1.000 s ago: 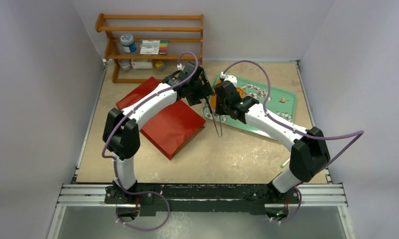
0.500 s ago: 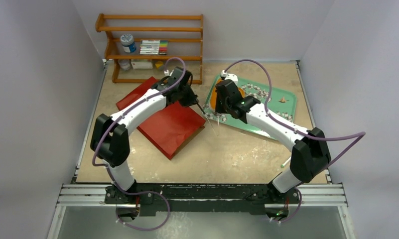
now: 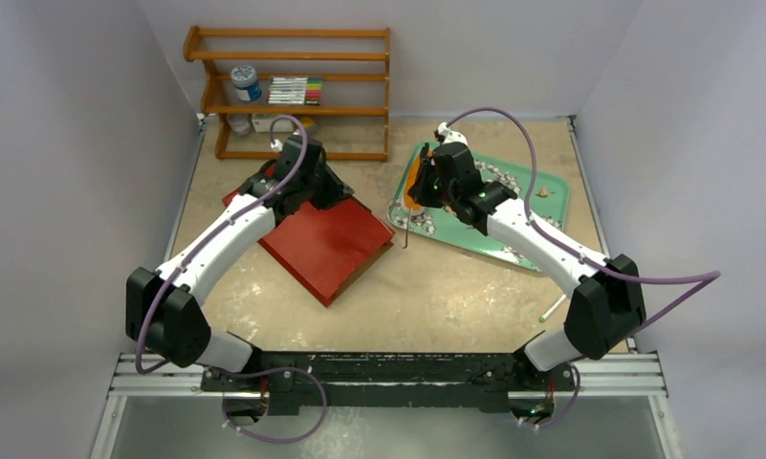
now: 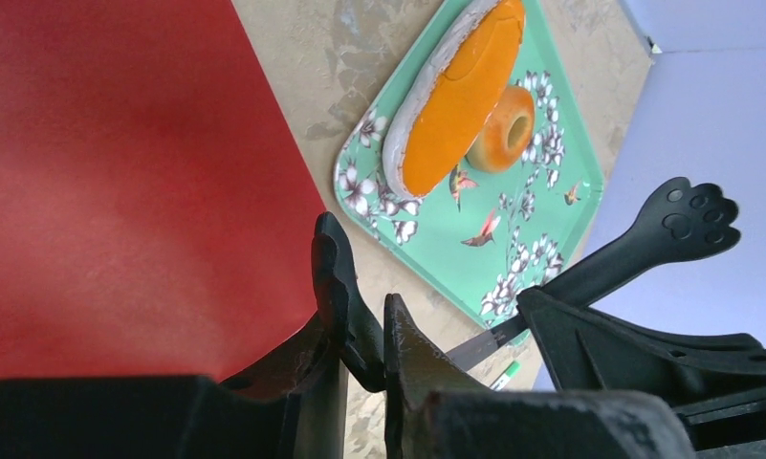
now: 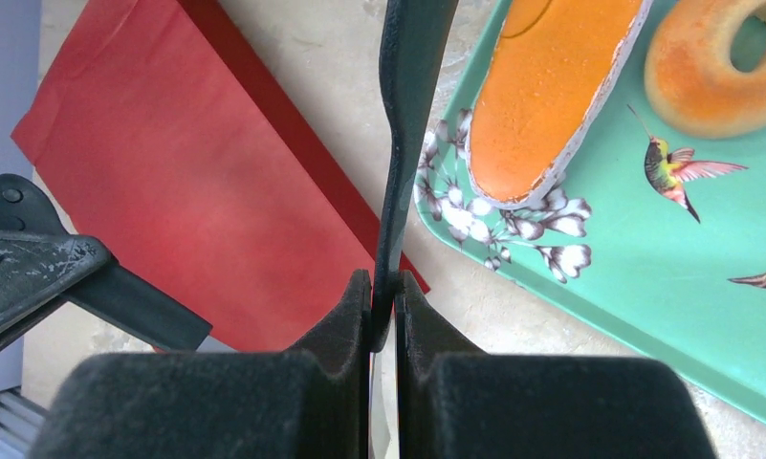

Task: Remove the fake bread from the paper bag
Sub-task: Pick up the clamp from the container.

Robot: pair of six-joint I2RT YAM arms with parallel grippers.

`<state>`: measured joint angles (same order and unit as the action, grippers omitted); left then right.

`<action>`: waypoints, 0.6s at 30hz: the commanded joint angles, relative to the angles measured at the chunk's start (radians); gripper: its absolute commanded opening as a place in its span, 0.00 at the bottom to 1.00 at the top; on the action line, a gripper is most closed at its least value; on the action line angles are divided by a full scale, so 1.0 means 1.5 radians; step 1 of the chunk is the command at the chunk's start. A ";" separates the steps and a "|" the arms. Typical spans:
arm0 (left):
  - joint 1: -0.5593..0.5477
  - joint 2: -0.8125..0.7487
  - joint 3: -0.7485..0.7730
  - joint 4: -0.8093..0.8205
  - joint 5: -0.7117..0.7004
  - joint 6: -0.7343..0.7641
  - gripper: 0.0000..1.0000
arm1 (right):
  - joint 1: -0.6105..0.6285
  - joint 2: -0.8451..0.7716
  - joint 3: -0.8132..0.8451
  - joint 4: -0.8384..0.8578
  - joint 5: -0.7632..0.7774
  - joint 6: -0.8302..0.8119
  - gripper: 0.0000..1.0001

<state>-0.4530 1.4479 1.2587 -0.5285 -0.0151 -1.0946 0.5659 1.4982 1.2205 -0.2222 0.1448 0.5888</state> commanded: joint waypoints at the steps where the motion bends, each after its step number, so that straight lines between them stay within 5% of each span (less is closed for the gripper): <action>1: 0.047 -0.056 0.016 -0.138 -0.080 0.108 0.00 | -0.069 -0.015 -0.015 -0.092 0.146 -0.073 0.00; 9: 0.082 -0.107 -0.013 -0.157 -0.118 0.116 0.00 | -0.085 -0.032 -0.022 -0.097 0.145 -0.086 0.00; 14: 0.081 -0.081 -0.022 -0.070 -0.063 0.057 0.00 | -0.077 -0.029 -0.006 -0.069 0.102 -0.132 0.00; 18: 0.072 -0.041 -0.015 0.018 -0.021 0.019 0.11 | -0.026 -0.013 0.015 -0.079 0.114 -0.164 0.01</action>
<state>-0.4103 1.3674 1.2320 -0.5465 0.0200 -1.0878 0.5610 1.4769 1.2217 -0.1867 0.0868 0.5388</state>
